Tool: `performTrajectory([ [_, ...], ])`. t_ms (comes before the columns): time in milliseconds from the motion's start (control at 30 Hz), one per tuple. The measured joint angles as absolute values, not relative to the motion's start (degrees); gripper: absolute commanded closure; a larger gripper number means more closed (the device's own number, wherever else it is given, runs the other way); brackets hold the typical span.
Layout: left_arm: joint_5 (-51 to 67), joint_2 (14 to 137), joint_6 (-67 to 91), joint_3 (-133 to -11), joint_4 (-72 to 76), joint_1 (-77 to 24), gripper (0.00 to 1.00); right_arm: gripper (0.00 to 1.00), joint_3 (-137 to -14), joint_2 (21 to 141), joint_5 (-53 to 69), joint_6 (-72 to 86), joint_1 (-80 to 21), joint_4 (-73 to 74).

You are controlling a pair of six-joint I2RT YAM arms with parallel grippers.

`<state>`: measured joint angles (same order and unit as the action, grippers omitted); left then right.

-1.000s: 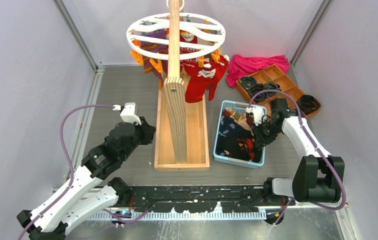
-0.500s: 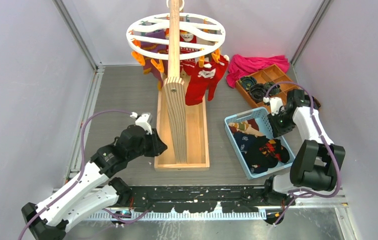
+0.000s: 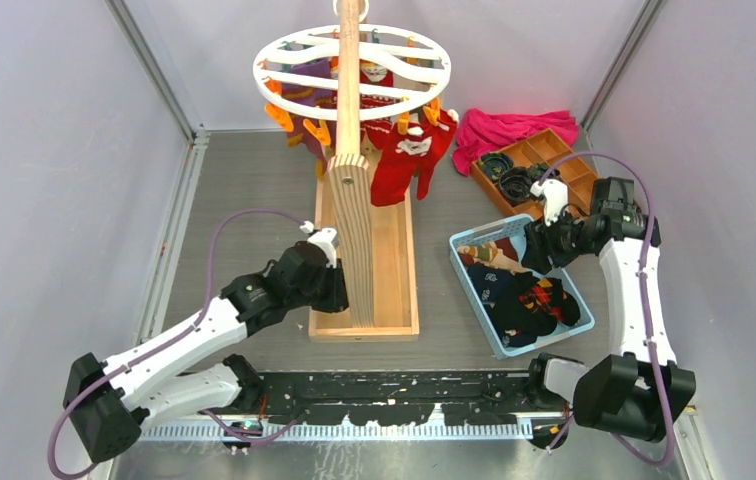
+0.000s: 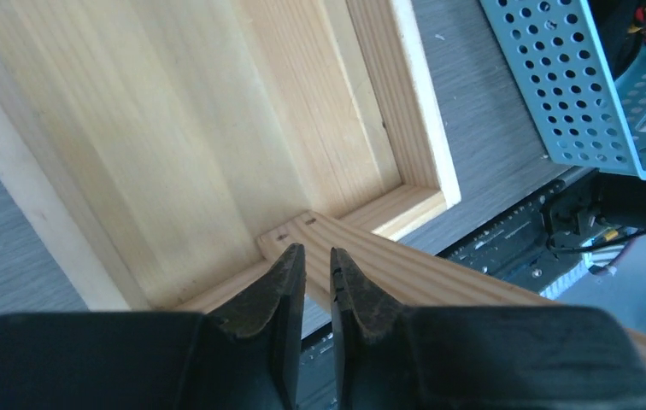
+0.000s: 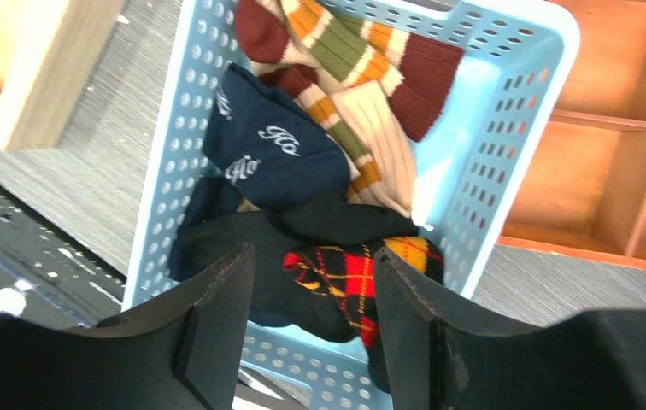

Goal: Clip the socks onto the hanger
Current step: Adjust the clothesline at the center of the board.

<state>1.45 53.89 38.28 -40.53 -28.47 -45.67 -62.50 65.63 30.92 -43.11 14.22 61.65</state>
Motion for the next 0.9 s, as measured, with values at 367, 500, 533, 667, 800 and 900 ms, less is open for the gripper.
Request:
performTrajectory([
  [367, -2.92, 66.30, 38.83, -45.39, -20.67, -55.99, 0.81, 0.40, -62.54, 75.29, 35.59, -15.22, 7.25, 43.55],
  [500, -3.66, 70.89, 38.94, -47.51, -17.21, -57.06, 0.80, 0.48, -66.00, 83.35, 27.00, -0.89, -3.31, 33.23],
  [533, -4.01, 71.64, 38.94, -47.88, -16.49, -57.06, 0.80, 0.54, -67.66, 85.67, 25.23, 1.37, -5.02, 32.08],
  [667, -6.81, 71.92, 38.33, -48.36, -15.44, -57.19, 0.76, 0.90, -80.55, 101.41, 17.82, 10.85, -11.57, 26.96],
  [800, -11.38, 67.16, 36.23, -47.86, -16.84, -57.25, 0.60, 0.94, -90.76, 114.10, 13.87, 17.41, -14.17, 25.71],
  [900, -16.73, 60.03, 34.59, -46.81, -19.29, -56.73, 0.54, 0.93, -97.82, 123.02, 10.90, 21.78, -15.16, 26.55],
])
